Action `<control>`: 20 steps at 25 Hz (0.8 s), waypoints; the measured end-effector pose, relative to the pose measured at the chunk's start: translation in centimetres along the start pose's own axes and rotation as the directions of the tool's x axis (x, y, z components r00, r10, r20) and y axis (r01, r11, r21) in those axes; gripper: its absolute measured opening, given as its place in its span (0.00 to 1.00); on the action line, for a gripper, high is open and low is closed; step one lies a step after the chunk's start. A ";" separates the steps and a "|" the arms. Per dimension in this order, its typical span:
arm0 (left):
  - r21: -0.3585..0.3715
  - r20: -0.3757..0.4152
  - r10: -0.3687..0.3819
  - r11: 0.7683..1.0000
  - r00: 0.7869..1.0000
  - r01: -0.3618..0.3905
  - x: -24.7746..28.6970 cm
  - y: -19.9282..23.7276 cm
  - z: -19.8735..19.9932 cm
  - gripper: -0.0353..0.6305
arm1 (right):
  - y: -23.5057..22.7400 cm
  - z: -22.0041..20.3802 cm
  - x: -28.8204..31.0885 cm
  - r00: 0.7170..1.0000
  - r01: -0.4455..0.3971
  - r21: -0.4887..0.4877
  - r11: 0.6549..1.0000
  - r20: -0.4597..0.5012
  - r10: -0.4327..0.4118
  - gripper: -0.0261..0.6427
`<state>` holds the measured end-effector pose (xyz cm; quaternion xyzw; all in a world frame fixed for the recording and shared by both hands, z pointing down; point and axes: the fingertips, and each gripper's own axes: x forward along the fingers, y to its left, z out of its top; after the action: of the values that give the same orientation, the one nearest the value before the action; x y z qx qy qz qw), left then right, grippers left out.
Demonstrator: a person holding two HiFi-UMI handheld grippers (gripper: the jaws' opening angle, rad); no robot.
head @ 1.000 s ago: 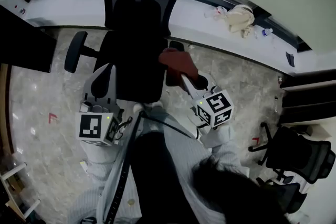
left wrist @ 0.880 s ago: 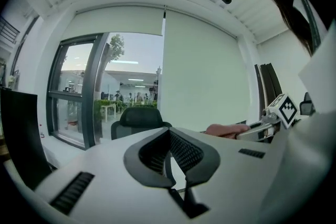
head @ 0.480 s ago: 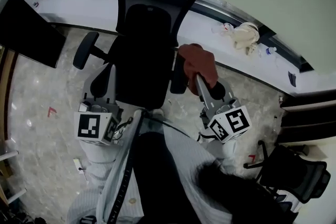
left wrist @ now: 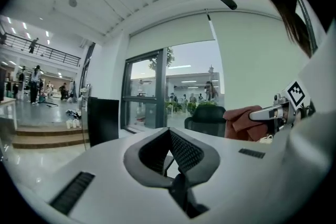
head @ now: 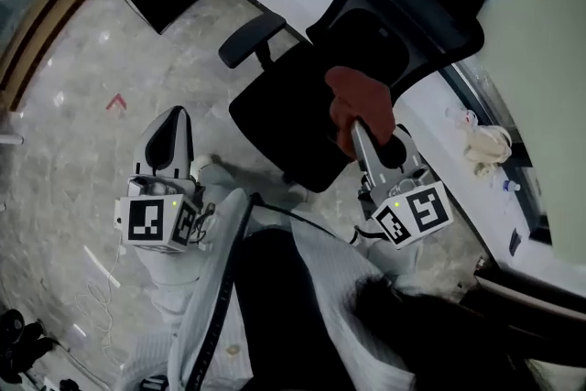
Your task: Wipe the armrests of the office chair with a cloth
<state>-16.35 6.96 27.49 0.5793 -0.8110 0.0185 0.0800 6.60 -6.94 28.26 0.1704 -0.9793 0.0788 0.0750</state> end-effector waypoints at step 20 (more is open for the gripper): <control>0.071 -0.088 -0.285 0.954 0.954 0.291 14.3 35.5 4.1 0.06 | 15.7 1.7 32.0 0.953 0.304 0.133 0.943 -0.052 -0.299 0.09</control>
<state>-54.75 4.64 27.80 0.6931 -0.7126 0.0628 0.0888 -28.81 -3.00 30.14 0.3218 -0.9325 0.1373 0.0892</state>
